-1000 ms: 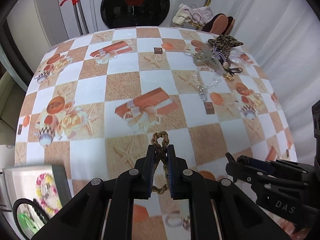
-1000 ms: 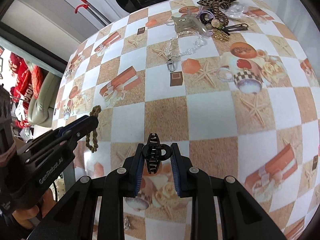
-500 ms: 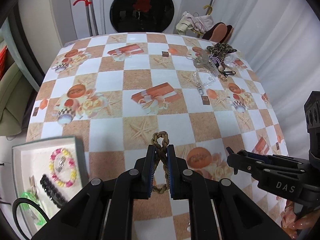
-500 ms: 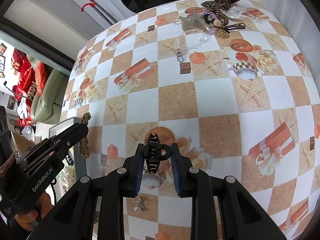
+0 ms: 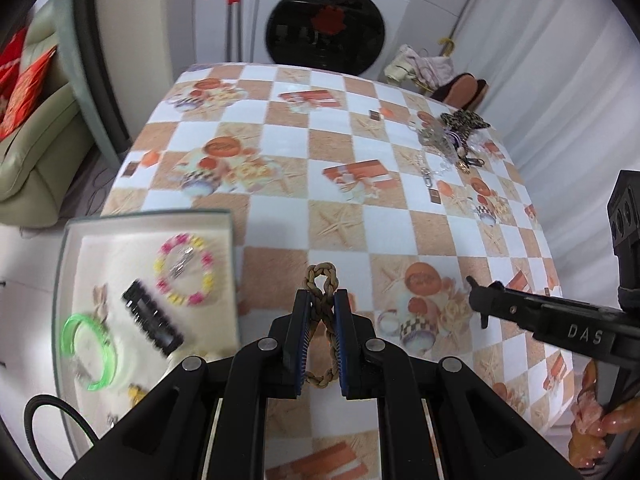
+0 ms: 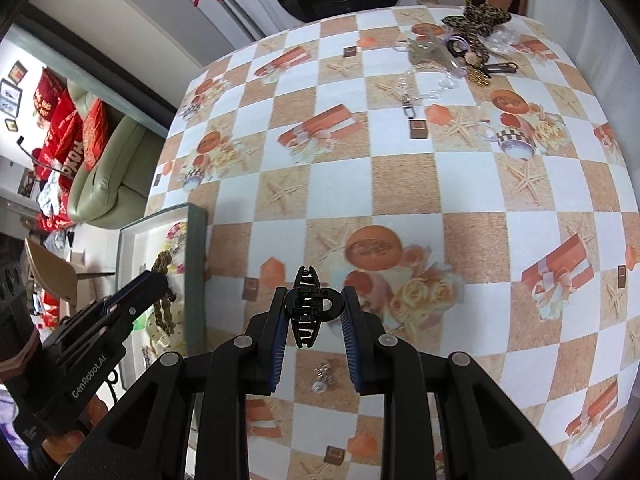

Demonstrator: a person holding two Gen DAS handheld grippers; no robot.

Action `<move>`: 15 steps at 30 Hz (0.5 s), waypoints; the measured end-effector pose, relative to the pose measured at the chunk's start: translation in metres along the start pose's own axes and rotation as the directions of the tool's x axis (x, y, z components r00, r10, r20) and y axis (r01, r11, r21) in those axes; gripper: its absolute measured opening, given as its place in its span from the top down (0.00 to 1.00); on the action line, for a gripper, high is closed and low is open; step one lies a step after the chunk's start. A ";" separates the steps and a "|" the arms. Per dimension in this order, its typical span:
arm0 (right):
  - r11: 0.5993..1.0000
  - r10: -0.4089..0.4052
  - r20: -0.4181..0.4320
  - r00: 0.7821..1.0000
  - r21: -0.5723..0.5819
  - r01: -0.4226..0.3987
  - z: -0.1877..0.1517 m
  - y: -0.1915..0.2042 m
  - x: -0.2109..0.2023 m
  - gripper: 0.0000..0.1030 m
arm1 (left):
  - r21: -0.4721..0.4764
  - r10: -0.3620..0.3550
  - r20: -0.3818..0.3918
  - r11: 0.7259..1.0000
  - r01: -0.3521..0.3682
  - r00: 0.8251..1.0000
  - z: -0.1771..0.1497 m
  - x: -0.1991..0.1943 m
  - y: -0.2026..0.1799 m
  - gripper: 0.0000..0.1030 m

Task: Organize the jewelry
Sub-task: 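Carry the braided bracelet and black claw clip over the white tray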

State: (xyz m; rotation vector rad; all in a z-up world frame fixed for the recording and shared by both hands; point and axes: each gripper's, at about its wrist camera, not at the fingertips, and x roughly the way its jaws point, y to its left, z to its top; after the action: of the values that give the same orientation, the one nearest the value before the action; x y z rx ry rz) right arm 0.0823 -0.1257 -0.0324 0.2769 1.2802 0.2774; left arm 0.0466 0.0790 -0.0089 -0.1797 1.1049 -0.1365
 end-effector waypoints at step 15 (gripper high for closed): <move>0.987 0.059 -0.038 0.998 -0.145 -0.064 -0.001 0.082 0.004 0.73 | -0.167 0.107 0.022 0.981 -0.102 0.994 -0.051 -0.049 0.086 0.84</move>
State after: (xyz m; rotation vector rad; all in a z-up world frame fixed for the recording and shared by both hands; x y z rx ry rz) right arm 0.0783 -0.0473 -0.0072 0.1872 1.2793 0.4280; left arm -0.0193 0.1687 -0.0061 -0.2710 1.0928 0.0523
